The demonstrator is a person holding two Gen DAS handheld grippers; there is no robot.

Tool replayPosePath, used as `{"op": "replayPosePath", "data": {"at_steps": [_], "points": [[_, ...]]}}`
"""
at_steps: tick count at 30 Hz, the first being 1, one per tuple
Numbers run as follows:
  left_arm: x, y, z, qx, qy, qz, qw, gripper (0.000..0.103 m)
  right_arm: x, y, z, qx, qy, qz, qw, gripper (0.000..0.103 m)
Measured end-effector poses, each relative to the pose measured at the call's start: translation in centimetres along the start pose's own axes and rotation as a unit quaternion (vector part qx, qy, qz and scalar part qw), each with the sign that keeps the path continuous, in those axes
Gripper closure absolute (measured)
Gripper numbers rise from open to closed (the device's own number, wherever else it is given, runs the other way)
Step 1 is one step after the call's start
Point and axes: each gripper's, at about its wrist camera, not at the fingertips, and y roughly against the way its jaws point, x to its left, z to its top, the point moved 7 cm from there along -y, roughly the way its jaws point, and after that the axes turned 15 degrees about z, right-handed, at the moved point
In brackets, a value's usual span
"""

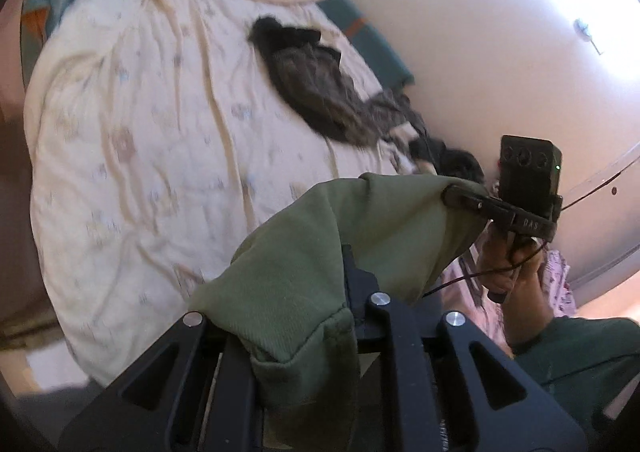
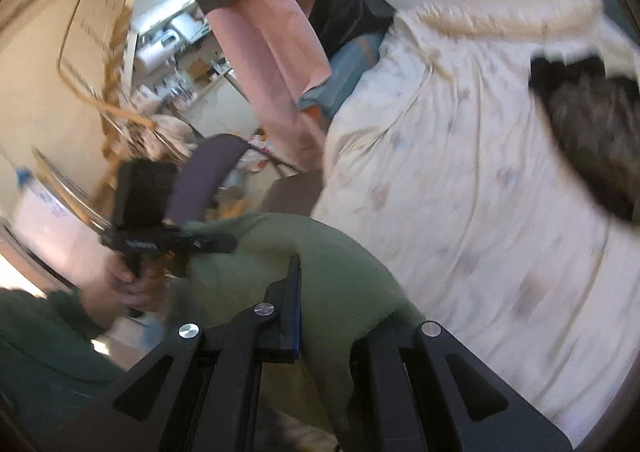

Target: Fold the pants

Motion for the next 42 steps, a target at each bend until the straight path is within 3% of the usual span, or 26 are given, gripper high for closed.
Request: {"op": "replayPosePath", "data": {"at_steps": [3, 6, 11, 14, 17, 22, 23, 25, 26, 27, 28, 30, 32, 34, 38, 42], "points": [[1.3, -1.8, 1.0, 0.038, 0.034, 0.01, 0.9986, 0.089, -1.8, -0.4, -0.2, -0.003, -0.062, 0.019, 0.998, 0.098], [3.6, -5.3, 4.2, 0.053, 0.031, 0.04, 0.9973, 0.089, -6.1, -2.1, 1.0, -0.007, -0.111, 0.017, 0.994, 0.098], [12.2, -16.1, 10.8, 0.095, 0.098, 0.062, 0.9886, 0.089, -18.5, -6.6, 4.2, -0.027, -0.187, -0.019, 0.982, 0.098], [16.3, -21.6, 12.9, 0.122, 0.118, 0.084, 0.9819, 0.091, -25.8, -9.5, 6.0, -0.033, -0.218, -0.048, 0.974, 0.098], [17.9, -24.4, 14.1, 0.14, 0.105, 0.106, 0.9788, 0.091, -30.6, -12.2, 7.2, -0.011, -0.226, -0.067, 0.972, 0.098], [19.2, -27.2, 14.1, 0.182, 0.101, 0.1, 0.973, 0.087, -35.2, -13.8, 6.5, 0.036, -0.269, -0.078, 0.959, 0.09], [19.4, -27.2, 14.0, 0.186, 0.104, 0.093, 0.9726, 0.087, -35.7, -13.7, 6.2, 0.043, -0.275, -0.079, 0.957, 0.085], [19.5, -26.8, 14.0, 0.187, 0.113, 0.083, 0.9722, 0.079, -36.2, -13.3, 5.6, 0.057, -0.279, -0.085, 0.955, 0.053], [19.5, -26.2, 14.0, 0.185, 0.115, 0.081, 0.9727, 0.074, -36.2, -12.6, 5.4, 0.055, -0.28, -0.084, 0.955, 0.045], [19.2, -25.0, 13.8, 0.177, 0.107, 0.08, 0.9751, 0.053, -36.1, -11.8, 5.3, 0.051, -0.282, -0.086, 0.954, 0.036], [19.2, -23.9, 13.9, 0.164, 0.098, 0.088, 0.9776, 0.025, -36.0, -10.7, 5.1, 0.044, -0.283, -0.086, 0.954, 0.035], [19.3, -21.1, 13.8, 0.121, 0.071, 0.122, 0.9826, 0.01, -35.3, -8.3, 5.1, 0.028, -0.275, -0.094, 0.956, 0.035], [20.0, -17.9, 13.0, 0.091, 0.056, 0.166, 0.9802, 0.01, -34.2, -6.4, 4.7, 0.021, -0.252, -0.118, 0.96, 0.035], [20.2, -15.8, 12.2, 0.066, 0.07, 0.204, 0.9743, 0.01, -31.6, -4.9, 3.2, 0.016, -0.232, -0.116, 0.966, 0.035], [14.9, -13.5, 8.3, 0.033, 0.073, 0.156, 0.9845, 0.011, -27.3, -4.3, -0.7, 0.003, -0.233, -0.099, 0.967, 0.035], [12.2, -14.5, 3.1, 0.031, 0.079, 0.19, 0.9781, 0.011, -24.9, -4.9, -4.9, 0.001, -0.246, -0.105, 0.963, 0.035]]}}
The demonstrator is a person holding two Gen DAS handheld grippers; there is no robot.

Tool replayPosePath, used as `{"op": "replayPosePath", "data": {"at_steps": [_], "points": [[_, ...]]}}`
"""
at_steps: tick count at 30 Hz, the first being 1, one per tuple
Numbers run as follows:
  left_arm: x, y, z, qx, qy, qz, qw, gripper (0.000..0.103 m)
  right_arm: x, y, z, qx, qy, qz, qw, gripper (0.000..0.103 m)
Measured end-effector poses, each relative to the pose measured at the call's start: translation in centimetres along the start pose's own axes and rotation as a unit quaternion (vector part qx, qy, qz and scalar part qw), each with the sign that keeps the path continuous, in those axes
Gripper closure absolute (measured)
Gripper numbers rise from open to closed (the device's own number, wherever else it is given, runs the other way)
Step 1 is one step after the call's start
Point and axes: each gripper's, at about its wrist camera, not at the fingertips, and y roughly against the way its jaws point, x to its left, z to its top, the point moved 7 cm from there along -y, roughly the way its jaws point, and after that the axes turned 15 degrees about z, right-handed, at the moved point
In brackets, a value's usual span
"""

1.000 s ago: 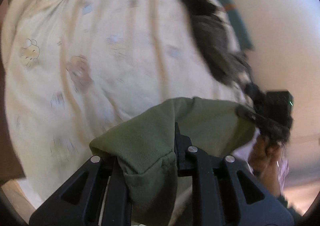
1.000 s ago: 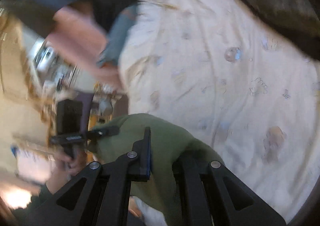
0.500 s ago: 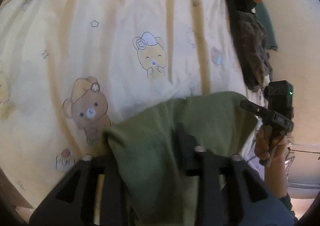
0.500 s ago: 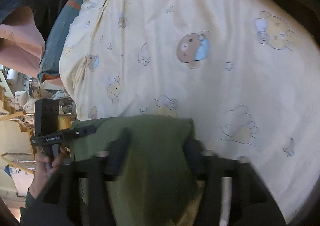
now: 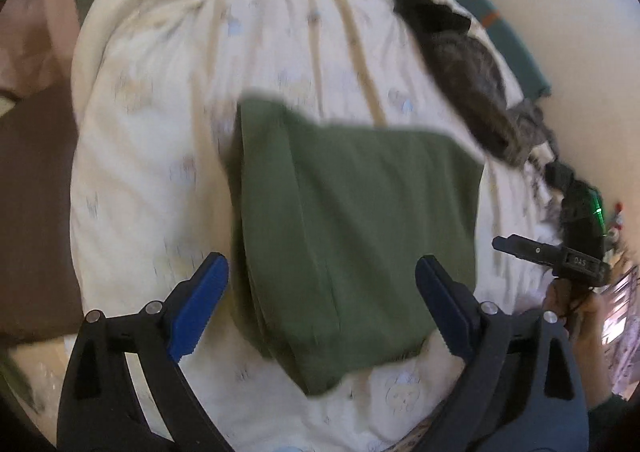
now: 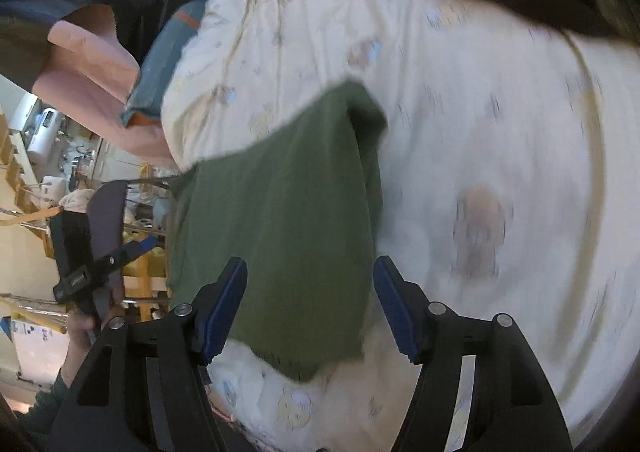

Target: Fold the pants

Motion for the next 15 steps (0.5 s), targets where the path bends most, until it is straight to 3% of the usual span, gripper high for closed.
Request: {"op": "replayPosePath", "data": {"at_steps": [2, 3, 6, 8, 9, 10, 12, 15], "points": [[0.4, -0.9, -1.7, 0.007, 0.014, -0.017, 0.9997, 0.014, -0.9, -0.8, -1.8, 0.001, -0.012, -0.019, 1.0, 0.035], [0.7, -1.2, -2.5, 0.016, 0.027, -0.035, 0.9989, 0.02, -1.6, -1.1, -2.4, -0.006, -0.032, -0.016, 0.999, 0.035], [0.6, -1.9, -3.2, 0.033, 0.04, -0.067, 0.9964, 0.022, -3.6, -2.5, -3.5, -0.011, -0.086, 0.004, 0.996, 0.036], [-0.6, -2.0, -3.8, 0.028, 0.007, -0.075, 0.9968, 0.055, -4.0, -3.6, -4.0, 0.007, -0.088, 0.002, 0.996, 0.05], [-1.2, -2.1, -4.0, 0.023, -0.019, -0.062, 0.9976, 0.079, -3.7, -4.1, -4.2, 0.019, -0.077, 0.002, 0.997, 0.067], [-1.7, -2.0, -4.5, 0.02, -0.027, -0.059, 0.9977, 0.095, -3.1, -4.2, -4.3, 0.024, -0.057, -0.006, 0.998, 0.078], [-2.2, -0.9, -4.6, 0.005, -0.035, -0.071, 0.9969, 0.097, -1.2, -3.8, -4.1, 0.019, -0.014, -0.009, 1.0, 0.099], [-0.6, 1.0, -3.8, -0.023, -0.02, -0.064, 0.9975, 0.098, 1.9, -2.5, -4.1, 0.0, 0.011, 0.039, 0.999, 0.099]]}}
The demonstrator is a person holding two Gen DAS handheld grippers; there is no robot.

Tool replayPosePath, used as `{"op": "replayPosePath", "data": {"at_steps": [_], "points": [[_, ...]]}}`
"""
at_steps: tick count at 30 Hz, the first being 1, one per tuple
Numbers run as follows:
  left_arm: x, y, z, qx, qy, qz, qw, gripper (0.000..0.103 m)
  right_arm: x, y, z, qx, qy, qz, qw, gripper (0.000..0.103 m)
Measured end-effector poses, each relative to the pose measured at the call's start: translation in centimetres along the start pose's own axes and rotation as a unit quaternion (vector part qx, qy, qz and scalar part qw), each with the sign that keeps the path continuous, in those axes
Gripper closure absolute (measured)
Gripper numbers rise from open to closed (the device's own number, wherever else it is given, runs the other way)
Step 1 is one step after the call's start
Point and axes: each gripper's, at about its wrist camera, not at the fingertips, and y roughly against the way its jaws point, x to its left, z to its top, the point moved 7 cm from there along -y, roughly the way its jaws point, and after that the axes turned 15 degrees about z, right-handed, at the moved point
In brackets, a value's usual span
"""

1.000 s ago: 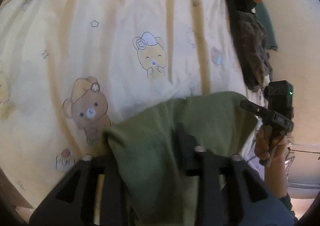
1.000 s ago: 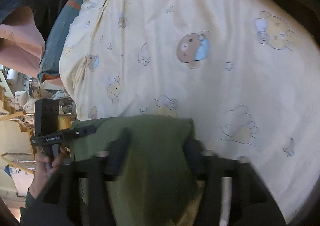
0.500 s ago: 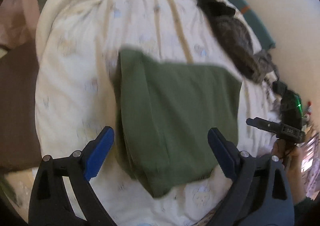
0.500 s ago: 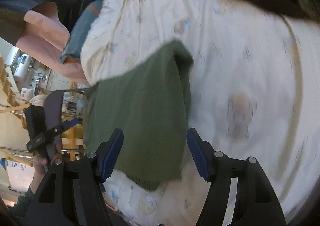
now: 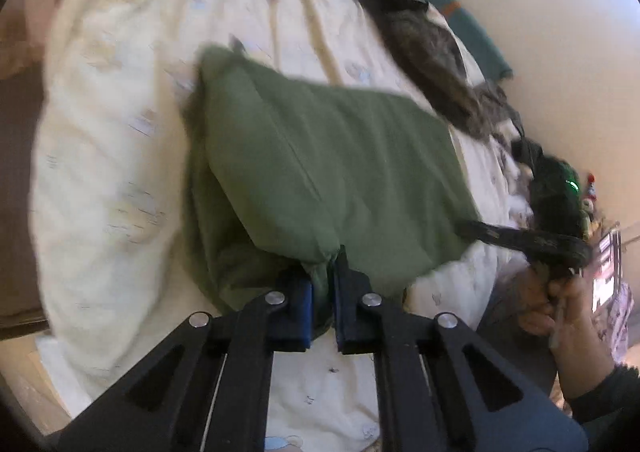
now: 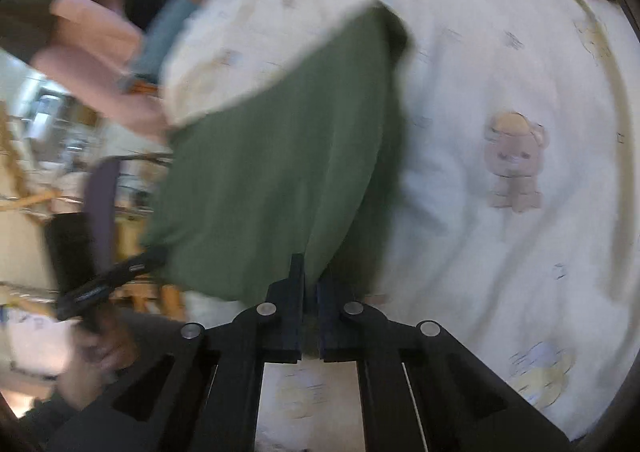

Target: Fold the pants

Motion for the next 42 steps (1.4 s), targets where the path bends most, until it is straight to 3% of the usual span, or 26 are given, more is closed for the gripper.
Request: {"op": "replayPosePath", "data": {"at_steps": [3, 5, 8, 10, 14, 17, 18, 20, 21, 22, 23, 25, 27, 30, 33, 34, 35, 36, 37, 39, 42], "points": [[2.2, -0.9, -0.5, 0.03, 0.033, 0.006, 0.999, 0.098, 1.5, 0.8, -1.1, -0.013, -0.018, 0.045, 0.999, 0.099], [1.8, -2.6, -1.4, 0.054, 0.008, 0.029, 0.9981, 0.097, 0.2, -0.3, -2.2, 0.003, -0.033, 0.013, 0.999, 0.1], [1.9, -5.1, -2.9, 0.09, -0.022, 0.074, 0.9929, 0.094, -3.8, -2.6, -3.5, 0.047, -0.061, -0.077, 0.994, 0.099], [2.1, -6.3, -3.4, 0.108, -0.023, 0.093, 0.9895, 0.092, -6.0, -3.3, -3.8, 0.063, -0.094, -0.1, 0.989, 0.09], [2.3, -6.3, -3.2, 0.119, -0.008, 0.11, 0.9868, 0.082, -6.9, -2.9, -3.8, 0.074, -0.094, -0.144, 0.982, 0.086], [2.3, -3.7, -2.6, 0.09, 0.007, 0.109, 0.9899, 0.05, -5.7, 0.2, -2.7, 0.027, -0.087, -0.145, 0.985, 0.086], [2.3, -2.2, -1.8, 0.063, 0.009, 0.109, 0.992, 0.037, -5.0, 1.4, -1.8, 0.008, -0.072, -0.149, 0.986, 0.086], [2.2, -0.2, -0.2, 0.024, 0.007, 0.104, 0.9943, 0.031, -3.6, 3.9, 0.5, -0.031, -0.042, -0.14, 0.989, 0.082], [2.4, 0.7, 1.2, 0.004, 0.016, 0.104, 0.9945, 0.031, -3.0, 4.9, 2.2, -0.05, -0.033, -0.131, 0.99, 0.066], [2.6, 1.0, 2.4, -0.005, 0.026, 0.102, 0.9944, 0.031, -2.4, 5.5, 3.6, -0.065, -0.027, -0.118, 0.99, 0.037], [3.0, 1.1, 3.7, -0.013, 0.037, 0.1, 0.9942, 0.031, -2.5, 6.1, 4.7, -0.074, -0.026, -0.11, 0.991, 0.026], [3.8, 0.5, 6.3, -0.024, 0.061, 0.1, 0.9928, 0.031, -2.5, 6.0, 8.7, -0.094, -0.02, -0.089, 0.991, 0.025], [5.2, -1.1, 9.2, -0.02, 0.098, 0.1, 0.9899, 0.031, -2.6, 4.1, 11.5, -0.088, -0.017, -0.085, 0.992, 0.027], [7.2, -4.9, 12.4, 0.008, 0.156, 0.06, 0.9859, 0.031, -3.7, 0.9, 15.1, -0.073, -0.032, -0.067, 0.995, 0.033], [6.9, -7.9, 13.4, 0.018, 0.162, 0.033, 0.9861, 0.033, -5.5, -1.6, 16.9, -0.043, -0.039, -0.066, 0.996, 0.038], [6.7, -8.5, 13.3, 0.023, 0.162, 0.028, 0.9861, 0.04, -5.9, -2.0, 16.9, -0.038, -0.043, -0.059, 0.997, 0.053], [6.5, -9.0, 13.6, 0.03, 0.167, 0.02, 0.9852, 0.054, -6.0, -1.8, 16.2, -0.036, -0.045, -0.048, 0.997, 0.062], [6.1, -9.7, 13.6, 0.042, 0.167, 0.009, 0.9851, 0.085, -6.0, -2.3, 16.2, -0.026, -0.043, -0.041, 0.998, 0.08], [6.1, -9.9, 13.9, 0.044, 0.158, 0.023, 0.9863, 0.089, -6.1, -2.4, 16.4, -0.026, -0.039, -0.043, 0.998, 0.097], [6.2, -9.7, 13.9, 0.032, 0.149, 0.046, 0.9873, 0.094, -5.8, -2.7, 16.8, -0.03, -0.033, -0.042, 0.998, 0.101], [6.6, -9.8, 13.4, 0.034, 0.156, 0.043, 0.9862, 0.095, -5.8, -1.8, 17.1, -0.062, -0.049, -0.024, 0.997, 0.102]]}}
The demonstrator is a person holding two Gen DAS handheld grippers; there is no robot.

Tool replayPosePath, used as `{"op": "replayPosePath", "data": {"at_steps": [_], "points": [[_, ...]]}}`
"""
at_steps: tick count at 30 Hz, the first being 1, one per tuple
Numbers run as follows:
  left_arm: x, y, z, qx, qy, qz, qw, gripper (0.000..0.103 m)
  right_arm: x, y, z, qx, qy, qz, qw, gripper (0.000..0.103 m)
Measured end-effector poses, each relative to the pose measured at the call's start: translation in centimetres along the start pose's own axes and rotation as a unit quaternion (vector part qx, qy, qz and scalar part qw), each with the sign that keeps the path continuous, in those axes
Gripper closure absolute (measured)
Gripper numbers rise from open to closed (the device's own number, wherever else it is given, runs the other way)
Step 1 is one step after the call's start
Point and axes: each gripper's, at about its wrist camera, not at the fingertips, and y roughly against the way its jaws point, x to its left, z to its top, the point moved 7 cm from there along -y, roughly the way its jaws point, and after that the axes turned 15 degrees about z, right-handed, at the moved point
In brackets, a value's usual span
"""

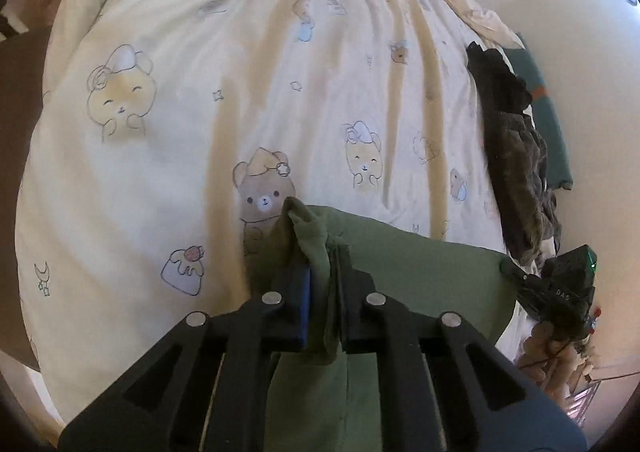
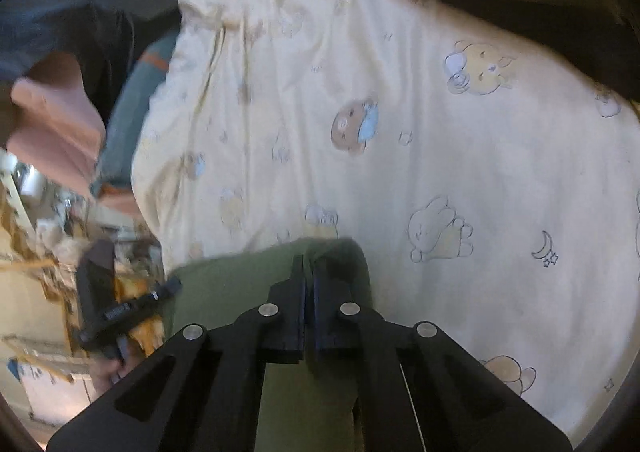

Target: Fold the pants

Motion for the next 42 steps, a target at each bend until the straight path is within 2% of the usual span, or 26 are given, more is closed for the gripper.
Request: {"op": "replayPosePath", "data": {"at_steps": [2, 5, 6, 7, 9, 10, 11, 12, 13, 14, 16, 17, 18, 19, 21, 23, 24, 26, 27, 28, 30, 32, 36, 39, 41, 42], "points": [[0.2, -0.2, -0.4, -0.001, -0.003, 0.008, 1.0, 0.095, -0.9, -0.1, -0.2, -0.01, -0.029, 0.009, 0.999, 0.102], [0.3, -0.5, -0.5, -0.001, -0.006, 0.015, 0.9999, 0.095, -2.6, -0.8, -0.4, -0.014, -0.029, -0.035, 0.999, 0.1], [0.3, -0.5, -0.4, -0.003, -0.009, 0.019, 0.9998, 0.095, -2.9, -1.0, -0.4, -0.011, -0.018, -0.059, 0.998, 0.1], [0.4, -0.4, -0.4, -0.005, -0.01, 0.022, 0.9997, 0.095, -3.2, -0.8, -0.2, -0.019, 0.01, -0.107, 0.994, 0.1], [0.7, -0.4, -0.2, -0.008, -0.009, 0.029, 0.9995, 0.091, -3.9, 0.5, 0.4, -0.04, 0.036, -0.189, 0.98, 0.099], [0.9, -0.3, -0.1, -0.007, -0.001, 0.027, 0.9996, 0.086, -4.0, 1.4, 0.8, -0.049, 0.034, -0.2, 0.978, 0.096], [1.1, -0.1, -0.2, -0.005, 0.008, 0.029, 0.9995, 0.08, -3.6, 1.7, 0.9, -0.052, 0.023, -0.167, 0.984, 0.094], [1.3, 0.6, -0.3, -0.014, 0.012, 0.047, 0.9987, 0.066, -2.4, 1.9, 0.9, -0.05, 0.016, -0.121, 0.991, 0.094], [1.4, 1.5, -0.3, -0.033, 0.012, 0.058, 0.9977, 0.059, -0.2, 2.0, 0.8, -0.043, 0.044, -0.101, 0.993, 0.094], [1.3, 2.8, -0.5, -0.056, 0.01, 0.067, 0.9961, 0.057, 1.4, 2.1, 0.5, -0.041, 0.074, -0.104, 0.991, 0.094], [-0.1, 5.4, -1.4, -0.097, -0.032, 0.077, 0.9918, 0.044, 5.0, 1.4, -1.1, -0.021, 0.132, -0.097, 0.986, 0.094], [-1.2, 6.4, -2.2, -0.11, -0.06, 0.076, 0.9892, 0.041, 5.8, 0.8, -1.9, -0.005, 0.137, -0.088, 0.987, 0.094], [-2.7, 7.0, -3.5, -0.117, -0.103, 0.073, 0.9851, 0.038, 6.9, -0.6, -3.6, 0.031, 0.141, -0.082, 0.986, 0.094], [-3.4, 6.9, -4.5, -0.11, -0.127, 0.074, 0.983, 0.038, 7.1, -1.5, -4.7, 0.056, 0.144, -0.087, 0.984, 0.094], [-4.2, 5.4, -7.5, -0.067, -0.168, 0.083, 0.98, 0.038, 6.6, -3.4, -7.9, 0.116, 0.155, -0.124, 0.973, 0.094], [-3.8, 3.4, -9.7, -0.022, -0.193, 0.097, 0.9762, 0.038, 5.2, -4.6, -10.3, 0.147, 0.15, -0.151, 0.966, 0.094], [-3.4, 2.2, -10.7, 0.0, -0.208, 0.116, 0.9712, 0.038, 4.5, -5.0, -10.9, 0.157, 0.144, -0.161, 0.964, 0.094], [-2.4, -0.1, -11.6, 0.015, -0.238, 0.154, 0.959, 0.036, 2.9, -6.1, -11.4, 0.167, 0.134, -0.172, 0.961, 0.096], [-1.9, -1.1, -11.7, 0.02, -0.241, 0.156, 0.9579, 0.035, 2.2, -6.8, -11.5, 0.172, 0.128, -0.174, 0.961, 0.095], [-1.3, -2.0, -11.6, 0.027, -0.239, 0.159, 0.9576, 0.026, 1.2, -7.6, -11.7, 0.181, 0.119, -0.173, 0.961, 0.095], [0.4, -3.6, -11.4, 0.047, -0.218, 0.165, 0.9607, 0.015, -0.4, -8.6, -11.8, 0.184, 0.101, -0.167, 0.963, 0.097], [1.3, -3.8, -11.0, 0.067, -0.183, 0.14, 0.9709, 0.015, -0.7, -9.2, -11.9, 0.185, 0.106, -0.168, 0.963, 0.097], [0.1, 0.0, -10.8, 0.017, -0.198, 0.149, 0.9686, 0.019, 1.9, -7.1, -12.5, 0.183, 0.14, -0.174, 0.957, 0.091], [-1.3, 4.3, -11.7, -0.03, -0.192, 0.097, 0.9761, 0.019, 4.4, -4.7, -13.3, 0.165, 0.136, -0.14, 0.967, 0.088], [-2.0, 5.8, -13.4, -0.035, -0.202, 0.076, 0.9758, 0.019, 5.9, -3.1, -15.4, 0.158, 0.112, -0.097, 0.976, 0.081], [-2.2, 6.1, -14.4, -0.035, -0.212, 0.073, 0.9739, 0.019, 6.2, -2.9, -16.2, 0.159, 0.109, -0.091, 0.977, 0.077]]}}
